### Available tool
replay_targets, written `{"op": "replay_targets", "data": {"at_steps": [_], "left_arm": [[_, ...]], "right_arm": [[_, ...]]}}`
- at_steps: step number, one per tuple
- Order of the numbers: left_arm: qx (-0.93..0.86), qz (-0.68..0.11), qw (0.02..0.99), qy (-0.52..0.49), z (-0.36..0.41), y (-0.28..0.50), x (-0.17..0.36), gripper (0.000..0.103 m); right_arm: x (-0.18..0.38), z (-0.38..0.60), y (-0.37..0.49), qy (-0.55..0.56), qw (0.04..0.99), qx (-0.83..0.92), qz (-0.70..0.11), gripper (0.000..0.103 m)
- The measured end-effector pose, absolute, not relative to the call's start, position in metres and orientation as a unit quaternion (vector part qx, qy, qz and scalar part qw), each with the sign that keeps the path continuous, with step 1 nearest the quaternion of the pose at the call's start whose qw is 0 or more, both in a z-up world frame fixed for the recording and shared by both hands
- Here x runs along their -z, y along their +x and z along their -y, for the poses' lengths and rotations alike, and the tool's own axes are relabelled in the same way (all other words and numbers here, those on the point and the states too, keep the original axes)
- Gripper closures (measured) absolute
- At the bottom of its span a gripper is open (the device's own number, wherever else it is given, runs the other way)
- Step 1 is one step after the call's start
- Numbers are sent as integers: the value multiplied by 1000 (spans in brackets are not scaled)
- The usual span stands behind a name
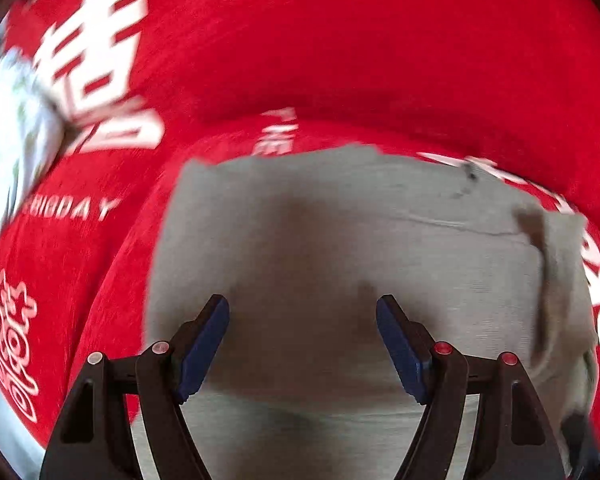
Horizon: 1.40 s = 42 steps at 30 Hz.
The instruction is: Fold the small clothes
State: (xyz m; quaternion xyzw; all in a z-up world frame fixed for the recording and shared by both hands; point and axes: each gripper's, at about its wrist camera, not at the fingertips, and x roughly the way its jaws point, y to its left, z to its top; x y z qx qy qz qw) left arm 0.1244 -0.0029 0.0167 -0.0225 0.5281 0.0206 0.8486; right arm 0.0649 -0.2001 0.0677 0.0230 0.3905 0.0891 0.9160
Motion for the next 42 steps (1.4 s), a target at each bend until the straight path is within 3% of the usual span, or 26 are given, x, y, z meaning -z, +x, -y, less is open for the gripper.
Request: {"op": "replay_targets", "data": {"at_steps": [6, 10, 16, 19, 26, 29, 33, 38, 40, 42], "left_arm": [[-11, -524, 852, -10, -8, 114, -4, 25], [-4, -512, 859, -7, -7, 115, -2, 19], [2, -485, 874, -3, -8, 109, 0, 16], [6, -482, 876, -2, -5, 110, 2, 10], [20, -482, 876, -3, -7, 106, 2, 9], [24, -485, 874, 8, -6, 104, 2, 9], [14, -489, 872, 13, -4, 89, -10, 9], [54, -496, 866, 45, 25, 55, -5, 9], [51, -484, 871, 60, 28, 45, 3, 3], [52, -491, 869, 34, 14, 40, 5, 0]], "right_arm": [[-41, 162, 143, 22, 883, -83, -462, 3], [-9, 173, 162, -1, 856, -8, -517, 3], [-29, 216, 120, -40, 857, 178, -481, 2], [-39, 211, 112, -23, 866, 150, -477, 2], [-12, 180, 119, -37, 852, 72, -517, 2], [-11, 214, 103, 22, 856, 81, -510, 1], [-27, 241, 77, 12, 863, 124, -490, 1], [-26, 231, 52, 47, 872, 29, -486, 1], [-8, 233, 43, 39, 860, 51, -507, 1], [-10, 232, 26, 22, 876, 53, -479, 1]]}}
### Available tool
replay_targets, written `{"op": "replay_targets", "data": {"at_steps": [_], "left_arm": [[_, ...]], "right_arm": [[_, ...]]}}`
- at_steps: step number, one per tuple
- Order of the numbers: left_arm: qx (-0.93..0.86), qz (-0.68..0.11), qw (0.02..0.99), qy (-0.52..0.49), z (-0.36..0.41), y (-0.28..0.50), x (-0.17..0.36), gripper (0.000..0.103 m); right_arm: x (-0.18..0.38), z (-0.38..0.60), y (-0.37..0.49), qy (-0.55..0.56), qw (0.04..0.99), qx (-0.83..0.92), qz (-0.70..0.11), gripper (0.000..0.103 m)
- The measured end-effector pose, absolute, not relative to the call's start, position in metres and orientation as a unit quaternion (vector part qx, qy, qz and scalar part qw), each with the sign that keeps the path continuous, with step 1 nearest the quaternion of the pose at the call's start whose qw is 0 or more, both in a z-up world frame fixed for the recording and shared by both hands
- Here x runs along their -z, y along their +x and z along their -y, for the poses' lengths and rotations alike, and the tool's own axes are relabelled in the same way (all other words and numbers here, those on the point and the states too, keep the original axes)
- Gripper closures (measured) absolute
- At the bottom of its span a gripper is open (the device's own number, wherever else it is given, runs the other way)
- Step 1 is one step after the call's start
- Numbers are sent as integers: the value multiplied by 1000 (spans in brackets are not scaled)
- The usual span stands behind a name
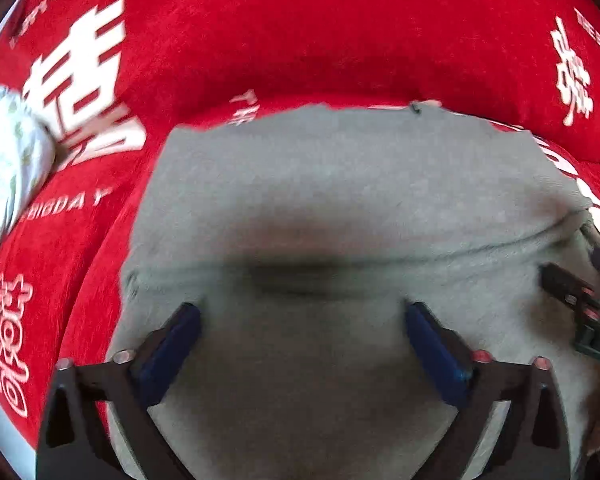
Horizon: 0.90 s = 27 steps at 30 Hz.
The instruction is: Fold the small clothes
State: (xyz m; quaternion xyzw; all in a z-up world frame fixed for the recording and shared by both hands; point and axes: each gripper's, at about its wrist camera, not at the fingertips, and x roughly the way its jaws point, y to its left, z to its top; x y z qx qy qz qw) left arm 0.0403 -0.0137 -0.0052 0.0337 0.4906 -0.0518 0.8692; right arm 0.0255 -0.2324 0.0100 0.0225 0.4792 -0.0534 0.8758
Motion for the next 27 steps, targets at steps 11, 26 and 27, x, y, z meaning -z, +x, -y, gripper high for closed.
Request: {"op": "replay_targets", "data": {"at_steps": [11, 26, 27], "left_arm": [[68, -432, 899, 30, -26, -26, 5, 0], [104, -413, 898, 109, -5, -133, 7, 0], [107, -424, 894, 95, -13, -133, 9, 0]], "right_arm": [[-11, 231, -84, 1, 907, 60, -418, 1], [0, 150, -159, -118, 907, -58, -400, 1], [2, 155, -161, -111, 904, -59, -408, 1]]}}
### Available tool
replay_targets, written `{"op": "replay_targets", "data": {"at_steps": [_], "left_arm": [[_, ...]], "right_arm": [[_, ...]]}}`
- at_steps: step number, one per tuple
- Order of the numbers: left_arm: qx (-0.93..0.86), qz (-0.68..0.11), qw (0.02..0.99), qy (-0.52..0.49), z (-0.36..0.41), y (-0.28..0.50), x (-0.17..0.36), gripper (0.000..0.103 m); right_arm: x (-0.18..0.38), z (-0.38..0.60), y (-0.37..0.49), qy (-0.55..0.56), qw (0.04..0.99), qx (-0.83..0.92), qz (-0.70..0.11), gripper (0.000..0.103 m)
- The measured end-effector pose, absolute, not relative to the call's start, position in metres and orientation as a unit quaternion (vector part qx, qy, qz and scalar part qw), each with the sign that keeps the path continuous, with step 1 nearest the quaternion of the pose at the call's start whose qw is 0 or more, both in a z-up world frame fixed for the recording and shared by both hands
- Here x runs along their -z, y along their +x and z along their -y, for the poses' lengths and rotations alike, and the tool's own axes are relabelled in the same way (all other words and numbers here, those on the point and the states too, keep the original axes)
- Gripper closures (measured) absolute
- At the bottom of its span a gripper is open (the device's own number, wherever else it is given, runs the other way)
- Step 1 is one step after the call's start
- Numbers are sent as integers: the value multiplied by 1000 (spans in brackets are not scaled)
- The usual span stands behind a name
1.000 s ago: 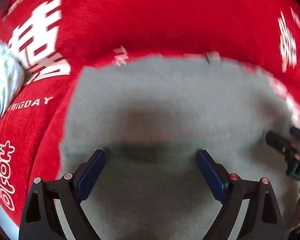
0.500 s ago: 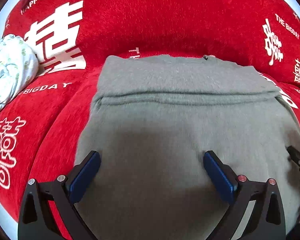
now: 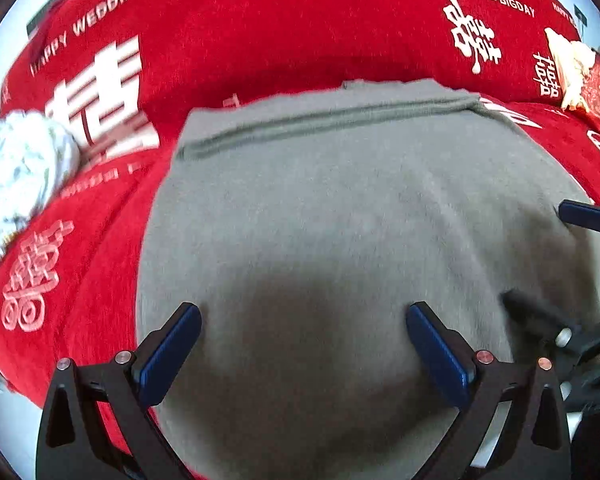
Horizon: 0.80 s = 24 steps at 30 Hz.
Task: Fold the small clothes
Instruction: 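Grasp the sweater hem with both tools and fold it toward the collar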
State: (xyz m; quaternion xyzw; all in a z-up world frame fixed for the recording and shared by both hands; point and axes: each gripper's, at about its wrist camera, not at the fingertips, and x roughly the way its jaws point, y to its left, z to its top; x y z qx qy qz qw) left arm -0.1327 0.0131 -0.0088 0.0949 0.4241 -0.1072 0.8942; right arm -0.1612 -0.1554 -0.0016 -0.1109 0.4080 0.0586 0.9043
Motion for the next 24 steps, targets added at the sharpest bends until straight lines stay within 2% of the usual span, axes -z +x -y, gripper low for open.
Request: {"op": "replay_targets", "data": {"at_steps": [3, 10, 14, 17, 22, 24], "left_arm": [[107, -442, 888, 64, -35, -135, 14, 0], [83, -459, 882, 65, -45, -158, 18, 0], [57, -484, 873, 8, -73, -168, 9, 0], [38, -540, 839, -61, -103, -172, 30, 0], [65, -620, 776, -101, -100, -171, 74, 0], [83, -628, 769, -88, -89, -171, 78, 2]], "right_arm": [[4, 182, -174, -89, 903, -49, -418, 1], [11, 207, -206, -87, 892, -14, -444, 1], [2, 221, -222, -52, 883, 25, -466, 1], [10, 232, -231, -11, 865, 50, -499, 1], [44, 225, -226, 33, 824, 23, -565, 1], [48, 214, -227, 16, 822, 19, -569, 11]]}}
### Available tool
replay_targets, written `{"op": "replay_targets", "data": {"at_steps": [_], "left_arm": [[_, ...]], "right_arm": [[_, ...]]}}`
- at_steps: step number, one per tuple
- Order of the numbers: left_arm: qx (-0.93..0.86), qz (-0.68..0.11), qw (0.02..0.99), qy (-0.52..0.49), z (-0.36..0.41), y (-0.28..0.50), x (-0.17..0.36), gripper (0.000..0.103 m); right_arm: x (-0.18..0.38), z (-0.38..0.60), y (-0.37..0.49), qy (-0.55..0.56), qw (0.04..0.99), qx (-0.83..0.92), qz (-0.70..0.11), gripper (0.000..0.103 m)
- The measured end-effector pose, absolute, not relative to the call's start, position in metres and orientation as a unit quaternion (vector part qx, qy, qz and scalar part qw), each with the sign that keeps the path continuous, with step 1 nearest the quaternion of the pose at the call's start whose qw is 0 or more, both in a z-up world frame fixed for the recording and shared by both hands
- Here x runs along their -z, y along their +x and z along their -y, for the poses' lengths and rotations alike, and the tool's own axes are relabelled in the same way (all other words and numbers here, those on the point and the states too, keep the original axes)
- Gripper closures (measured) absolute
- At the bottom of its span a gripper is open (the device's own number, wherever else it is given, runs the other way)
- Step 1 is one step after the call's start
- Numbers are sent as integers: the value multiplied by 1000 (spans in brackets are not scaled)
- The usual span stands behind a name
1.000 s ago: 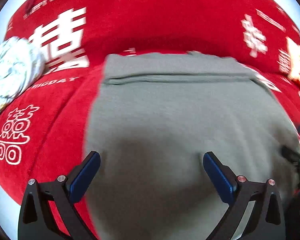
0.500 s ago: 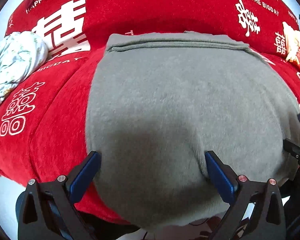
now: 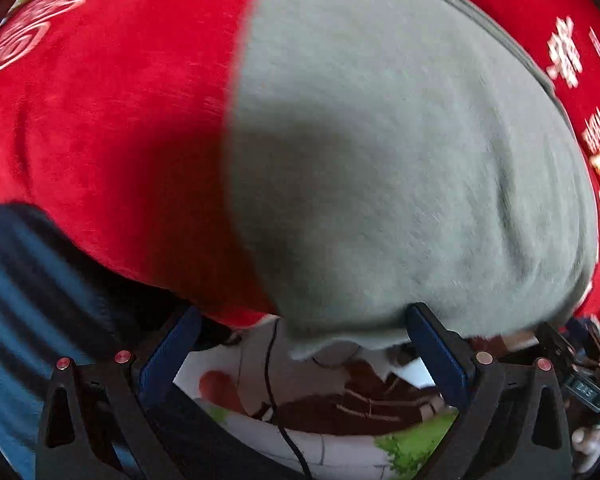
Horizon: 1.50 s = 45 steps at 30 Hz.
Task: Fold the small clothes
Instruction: 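Grasp the sweater hem with both tools and fold it toward the collar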
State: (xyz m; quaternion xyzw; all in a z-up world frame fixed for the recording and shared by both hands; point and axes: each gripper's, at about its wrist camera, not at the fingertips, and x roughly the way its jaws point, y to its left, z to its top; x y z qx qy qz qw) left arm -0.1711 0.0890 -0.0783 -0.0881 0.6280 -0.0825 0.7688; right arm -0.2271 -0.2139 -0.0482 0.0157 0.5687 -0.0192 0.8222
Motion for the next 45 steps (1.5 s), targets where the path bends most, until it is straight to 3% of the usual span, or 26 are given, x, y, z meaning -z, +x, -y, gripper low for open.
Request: {"op": "replay_targets", "data": {"at_steps": [1, 2, 3, 4, 5, 13, 18, 27, 29, 30, 31, 33, 35, 44, 45], "left_arm": [[93, -627, 769, -82, -85, -171, 78, 16], [115, -629, 763, -95, -83, -172, 77, 27], [135, -631, 756, -116, -83, -174, 75, 50], [144, -631, 752, -123, -83, -176, 74, 82], [150, -630, 752, -123, -82, -179, 71, 93], [174, -529, 818, -143, -98, -196, 2, 93], [162, -467, 858, -139, -98, -163, -39, 93], [135, -499, 834, -191, -101, -100, -11, 92], [156, -503, 819, -227, -112, -103, -10, 72], [169, -503, 812, -243, -114, -106, -8, 50], [181, -499, 805, -265, -118, -108, -9, 34], [172, -489, 809, -276, -123, -114, -13, 28], [174, -491, 808, -275, -122, -115, -13, 28], [184, -503, 807, -250, -89, -112, -16, 30], [181, -507, 805, -247, -86, -108, -13, 51]], "right_arm": [[48, 212, -228, 5, 823, 24, -568, 16], [46, 212, -230, 2, 824, 31, -565, 30], [43, 216, -232, 13, 826, 29, -562, 46], [40, 221, -234, 25, 828, 20, -560, 60], [37, 224, -237, 43, 828, 2, -560, 90], [-8, 250, -255, 128, 867, -77, -475, 89], [-46, 252, -237, 150, 900, -95, -398, 89], [-28, 255, -170, 185, 890, -87, -407, 88], [-24, 259, -167, 192, 886, -96, -411, 83], [-23, 260, -167, 195, 884, -100, -412, 75], [-22, 262, -167, 199, 883, -110, -411, 69], [-25, 264, -171, 200, 887, -112, -400, 44], [-27, 266, -175, 210, 890, -115, -389, 37], [-24, 265, -175, 224, 879, -134, -399, 38], [-22, 262, -173, 220, 878, -134, -403, 51]]}}
